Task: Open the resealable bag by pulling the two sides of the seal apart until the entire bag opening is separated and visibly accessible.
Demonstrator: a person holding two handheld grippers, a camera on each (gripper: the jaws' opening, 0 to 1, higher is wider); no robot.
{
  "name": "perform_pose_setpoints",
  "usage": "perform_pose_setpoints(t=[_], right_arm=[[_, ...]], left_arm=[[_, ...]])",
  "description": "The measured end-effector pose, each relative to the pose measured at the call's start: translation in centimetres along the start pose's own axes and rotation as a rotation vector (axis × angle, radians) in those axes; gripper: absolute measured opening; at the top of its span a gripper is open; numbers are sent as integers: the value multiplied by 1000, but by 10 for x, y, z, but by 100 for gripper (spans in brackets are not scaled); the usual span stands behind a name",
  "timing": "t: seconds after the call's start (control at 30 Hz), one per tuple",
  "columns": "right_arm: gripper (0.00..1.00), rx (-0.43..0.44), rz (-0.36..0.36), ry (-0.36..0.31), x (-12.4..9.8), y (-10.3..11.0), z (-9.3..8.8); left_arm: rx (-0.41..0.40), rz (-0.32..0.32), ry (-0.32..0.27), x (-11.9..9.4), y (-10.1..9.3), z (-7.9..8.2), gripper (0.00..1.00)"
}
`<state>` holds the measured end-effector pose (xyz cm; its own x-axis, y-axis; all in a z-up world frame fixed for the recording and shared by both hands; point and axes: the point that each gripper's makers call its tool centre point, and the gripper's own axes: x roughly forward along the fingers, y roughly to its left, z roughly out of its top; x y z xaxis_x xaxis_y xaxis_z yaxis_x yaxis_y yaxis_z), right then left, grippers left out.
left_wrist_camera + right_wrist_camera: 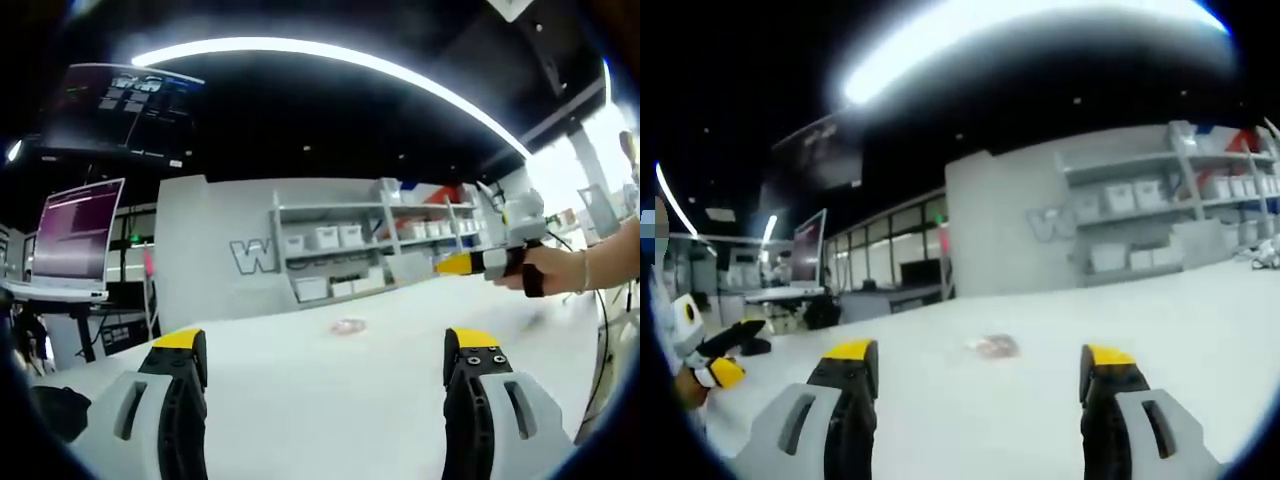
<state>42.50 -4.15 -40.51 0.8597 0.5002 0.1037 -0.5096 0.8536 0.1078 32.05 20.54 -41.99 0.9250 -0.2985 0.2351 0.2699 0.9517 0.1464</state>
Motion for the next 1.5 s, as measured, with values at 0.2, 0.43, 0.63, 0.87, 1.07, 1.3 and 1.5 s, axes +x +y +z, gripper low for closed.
perform_pose_setpoints(t=[0.2,0.43,0.63,0.87,1.07,1.3,1.5], right_arm=[[84,1,-3,-9,-6,-4,2],[84,16,-19,-13,-13,-12,0],[84,19,-16,-20,-24,-13,2],[84,23,-16,-32,-34,-12,5],[85,26,-22,-34,-45,-12,3],[85,25,-29,-51,-62,-13,8],[85,34,-30,-53,-69,-12,7]], left_arm=[[0,1,-1,0,1,0,97],[-3,2,1,0,2,0,97],[-2,7,1,1,2,0,97],[-4,11,0,0,2,0,97],[-7,13,-3,0,2,0,97],[-12,13,-5,0,2,1,97],[-18,15,-3,1,3,1,97]])
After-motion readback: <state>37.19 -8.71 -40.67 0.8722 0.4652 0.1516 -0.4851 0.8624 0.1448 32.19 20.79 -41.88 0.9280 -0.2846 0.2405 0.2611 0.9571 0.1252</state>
